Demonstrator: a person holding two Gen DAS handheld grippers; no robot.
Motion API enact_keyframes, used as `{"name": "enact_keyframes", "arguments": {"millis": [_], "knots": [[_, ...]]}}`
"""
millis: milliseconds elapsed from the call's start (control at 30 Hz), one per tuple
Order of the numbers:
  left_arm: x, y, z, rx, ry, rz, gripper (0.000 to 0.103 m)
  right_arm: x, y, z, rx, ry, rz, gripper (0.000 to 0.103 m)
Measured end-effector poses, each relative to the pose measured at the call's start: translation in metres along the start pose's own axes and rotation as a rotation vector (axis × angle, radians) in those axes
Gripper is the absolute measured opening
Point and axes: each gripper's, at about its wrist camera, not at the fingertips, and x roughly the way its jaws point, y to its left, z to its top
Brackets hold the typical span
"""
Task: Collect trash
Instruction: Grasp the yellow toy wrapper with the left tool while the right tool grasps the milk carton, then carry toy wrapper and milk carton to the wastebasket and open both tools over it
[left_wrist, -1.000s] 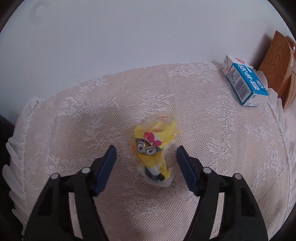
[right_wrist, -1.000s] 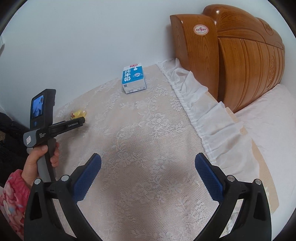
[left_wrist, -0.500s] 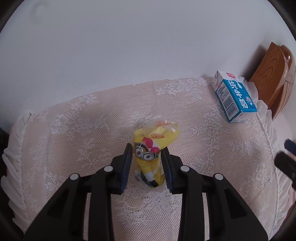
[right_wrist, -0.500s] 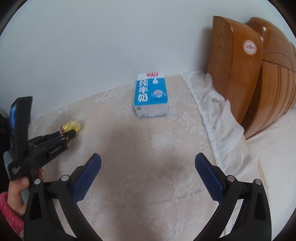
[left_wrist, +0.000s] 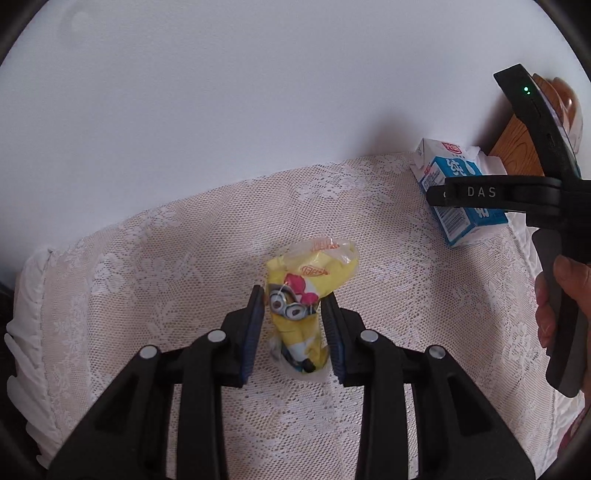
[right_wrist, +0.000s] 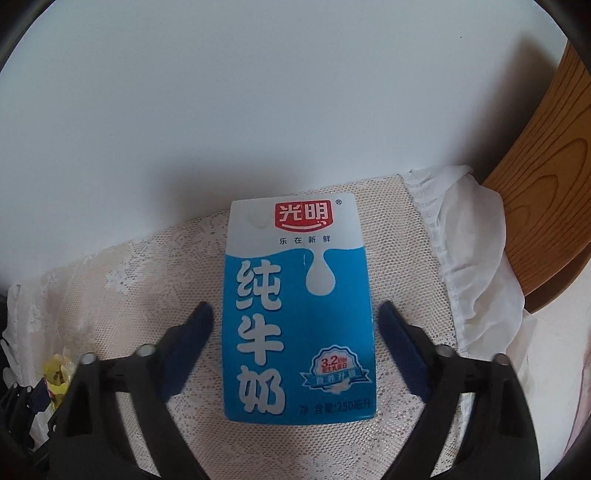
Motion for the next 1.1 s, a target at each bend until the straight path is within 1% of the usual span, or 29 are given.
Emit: {"name": "enact_keyframes", "arguments": {"millis": [33,100,200,300,333,400,433,467,533,600,667,700,733,800,833,933,967,1000,1067,1100], "knots": [[-0.001,0.001,-0.001,-0.001,0.000,0.000,0.031,-0.001,-0.001,-0.001,0.006,0.000,0.015,0.066],[-0.004,0.001,-0.003,-0.003,0.002,-0.003,0.031,-0.003,-0.002,-0.003,0.000,-0.006,0.017,0.065],[-0.014,-0.003,-0.008,-0.003,-0.006,-0.013,0.031,-0.016,-0.003,-0.014,-0.010,-0.034,0.024,0.065],[-0.033,-0.011,-0.019,0.018,-0.033,-0.022,0.031,-0.038,-0.010,-0.034,0.022,-0.066,0.077,0.065],[-0.041,-0.015,-0.025,0.026,-0.042,-0.029,0.031,-0.053,-0.014,-0.052,0.038,-0.080,0.108,0.065],[-0.057,-0.022,-0.039,0.048,-0.056,-0.039,0.031,-0.066,-0.019,-0.065,0.055,-0.091,0.136,0.065],[-0.066,-0.028,-0.047,0.064,-0.062,-0.048,0.031,-0.081,-0.026,-0.088,0.072,-0.099,0.166,0.065],[-0.075,-0.031,-0.056,0.079,-0.066,-0.053,0.031,-0.087,-0.029,-0.093,0.079,-0.101,0.176,0.065],[-0.095,-0.042,-0.075,0.108,-0.071,-0.070,0.031,-0.111,-0.041,-0.133,0.108,-0.110,0.212,0.065],[-0.112,-0.057,-0.098,0.155,-0.068,-0.091,0.031,-0.126,-0.045,-0.157,0.116,-0.104,0.229,0.065],[-0.127,-0.071,-0.125,0.207,-0.060,-0.112,0.031,-0.145,-0.057,-0.201,0.135,-0.084,0.234,0.065],[-0.135,-0.078,-0.140,0.234,-0.049,-0.129,0.031,-0.155,-0.066,-0.229,0.152,-0.071,0.234,0.065],[-0.141,-0.086,-0.155,0.257,-0.034,-0.149,0.031,-0.160,-0.065,-0.242,0.157,-0.065,0.232,0.065],[-0.153,-0.103,-0.187,0.301,-0.004,-0.197,0.031,-0.180,-0.081,-0.291,0.175,-0.043,0.209,0.065],[-0.160,-0.112,-0.203,0.326,0.008,-0.213,0.031,-0.189,-0.081,-0.300,0.179,-0.039,0.202,0.065],[-0.176,-0.141,-0.249,0.400,0.034,-0.247,0.031,-0.219,-0.102,-0.370,0.224,-0.022,0.163,0.065],[-0.181,-0.152,-0.260,0.416,0.048,-0.262,0.031,-0.225,-0.106,-0.385,0.238,-0.018,0.158,0.065],[-0.185,-0.162,-0.270,0.427,0.063,-0.280,0.031,-0.233,-0.113,-0.410,0.267,-0.010,0.154,0.065],[-0.193,-0.185,-0.288,0.460,0.094,-0.320,0.031,-0.236,-0.121,-0.444,0.314,-0.002,0.147,0.065],[-0.196,-0.197,-0.296,0.482,0.104,-0.332,0.031,-0.237,-0.128,-0.455,0.339,0.000,0.144,0.065]]}}
